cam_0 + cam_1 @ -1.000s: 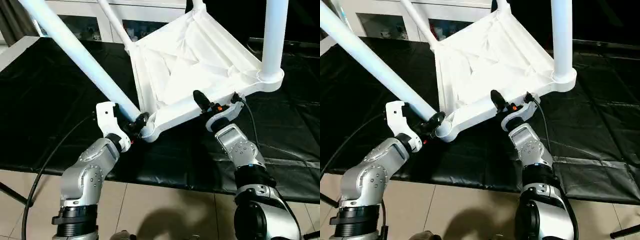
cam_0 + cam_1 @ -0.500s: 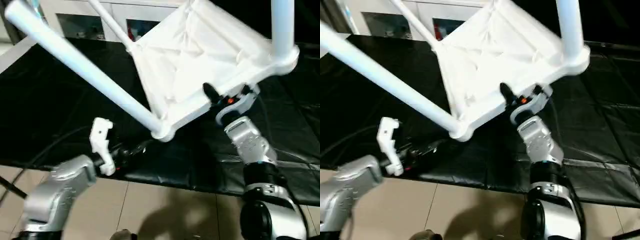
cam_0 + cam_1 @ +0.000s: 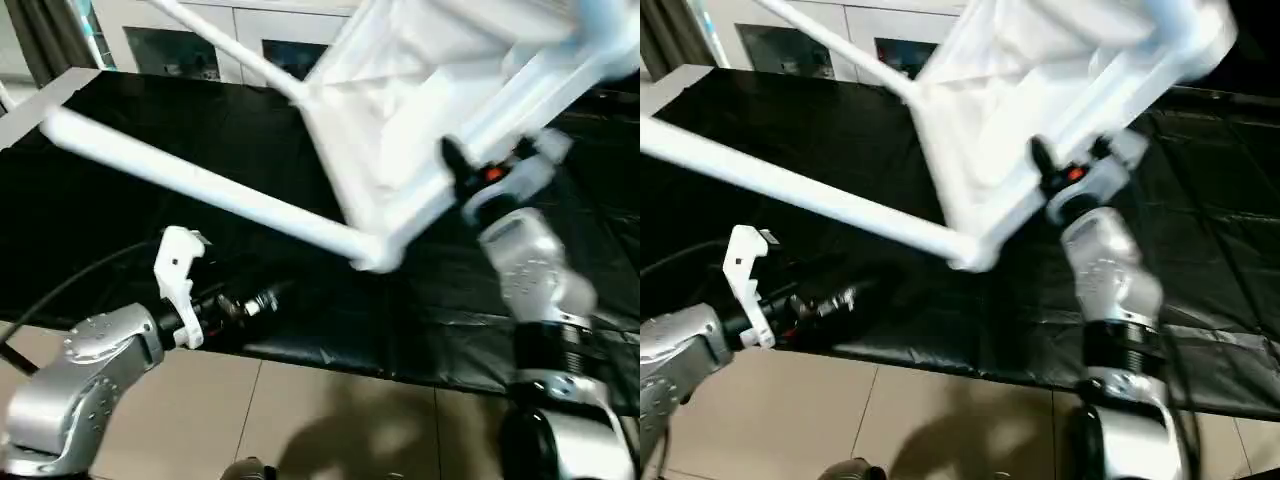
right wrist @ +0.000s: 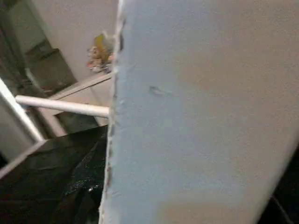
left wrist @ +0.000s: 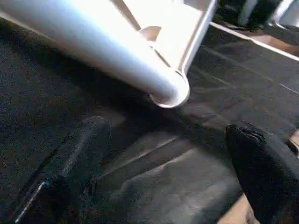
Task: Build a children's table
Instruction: Flip table
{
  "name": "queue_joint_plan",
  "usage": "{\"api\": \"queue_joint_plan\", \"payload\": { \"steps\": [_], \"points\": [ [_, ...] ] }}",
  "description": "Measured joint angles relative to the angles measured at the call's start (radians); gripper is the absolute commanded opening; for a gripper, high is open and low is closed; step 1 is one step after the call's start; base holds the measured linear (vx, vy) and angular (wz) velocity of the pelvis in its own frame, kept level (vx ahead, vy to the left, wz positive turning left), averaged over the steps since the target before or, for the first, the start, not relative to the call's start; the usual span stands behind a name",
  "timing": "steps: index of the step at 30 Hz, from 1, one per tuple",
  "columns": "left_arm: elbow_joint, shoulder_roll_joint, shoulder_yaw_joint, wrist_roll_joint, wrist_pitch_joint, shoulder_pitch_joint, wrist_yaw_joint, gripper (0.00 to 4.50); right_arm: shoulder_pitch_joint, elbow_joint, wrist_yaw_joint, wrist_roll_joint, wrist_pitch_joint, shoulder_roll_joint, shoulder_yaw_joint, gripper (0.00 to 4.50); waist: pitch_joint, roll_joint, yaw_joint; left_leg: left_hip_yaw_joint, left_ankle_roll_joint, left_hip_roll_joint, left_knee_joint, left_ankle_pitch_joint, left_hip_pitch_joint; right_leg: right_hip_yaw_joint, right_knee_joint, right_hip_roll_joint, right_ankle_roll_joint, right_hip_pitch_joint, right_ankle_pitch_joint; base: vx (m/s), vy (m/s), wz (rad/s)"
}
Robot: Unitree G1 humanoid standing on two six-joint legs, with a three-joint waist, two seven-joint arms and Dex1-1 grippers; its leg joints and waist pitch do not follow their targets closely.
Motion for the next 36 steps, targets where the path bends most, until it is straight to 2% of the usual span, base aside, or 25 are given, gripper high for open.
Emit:
{"api": "queue_joint_plan", "payload": {
  "steps": [7,15,31,32,34,35,36],
  "points": [
    [-0.001,0.0,-0.011,0.0,0.0,0.0,-0.001,4.41,0.006,-0.01,-0.037,-0.022,-0.002,-0.008,-0.007,1.98,0.0,0.0,-0.009,0.0,-0.002,0.0,0.0,0.004,0.001,0.001,0.0,0.001,0.002,0.0,0.004,0.0,0.0,0.0],
    [-0.001,0.0,-0.011,0.0,0.0,0.0,-0.001,4.41,0.006,-0.01,-0.044,-0.022,-0.002,-0.009,-0.008,1.98,0.0,0.0,-0.032,0.0,-0.002,0.0,0.0,0.004,0.001,0.001,0.0,0.001,0.002,0.0,0.006,0.0,0.0,0.0],
    [-0.001,0.0,-0.011,0.0,0.0,0.0,-0.001,4.41,0.008,-0.013,-0.047,-0.024,-0.002,-0.009,-0.005,1.98,0.0,0.0,-0.032,0.0,-0.001,0.0,0.0,0.005,0.001,0.001,0.0,0.001,0.001,0.0,0.007,0.0,0.0,0.0],
    [0.001,-0.001,-0.014,0.005,0.0,-0.009,0.005,4.41,0.014,-0.022,-0.055,-0.046,-0.002,-0.018,0.007,1.98,0.0,0.0,-0.03,0.0,-0.001,0.0,0.0,0.005,0.001,0.001,0.0,0.001,0.001,0.0,0.007,0.0,0.0,0.0],
    [0.011,-0.008,-0.032,0.044,-0.008,-0.099,0.046,4.41,0.027,-0.055,-0.087,-0.123,-0.001,-0.072,0.065,1.98,0.001,0.001,-0.016,0.001,-0.001,0.0,0.0,0.007,-0.001,0.001,0.001,0.0,0.003,0.0,0.007,0.0,0.0,0.0],
    [0.011,-0.01,-0.03,0.058,-0.022,-0.141,0.062,4.41,0.027,-0.072,-0.095,-0.163,-0.001,-0.094,0.096,1.98,0.001,0.001,-0.014,0.001,-0.003,0.0,-0.001,0.008,0.0,0.001,0.001,-0.001,0.003,0.0,0.008,0.0,0.0,0.0],
    [0.011,-0.017,-0.031,0.08,-0.043,-0.197,0.087,4.41,0.027,-0.095,-0.112,-0.239,-0.001,-0.13,0.148,1.98,0.0,0.001,-0.012,0.001,-0.005,0.0,-0.001,0.009,0.001,0.001,0.0,-0.001,0.003,0.001,0.009,0.0,0.0,0.0]
  ]
}}
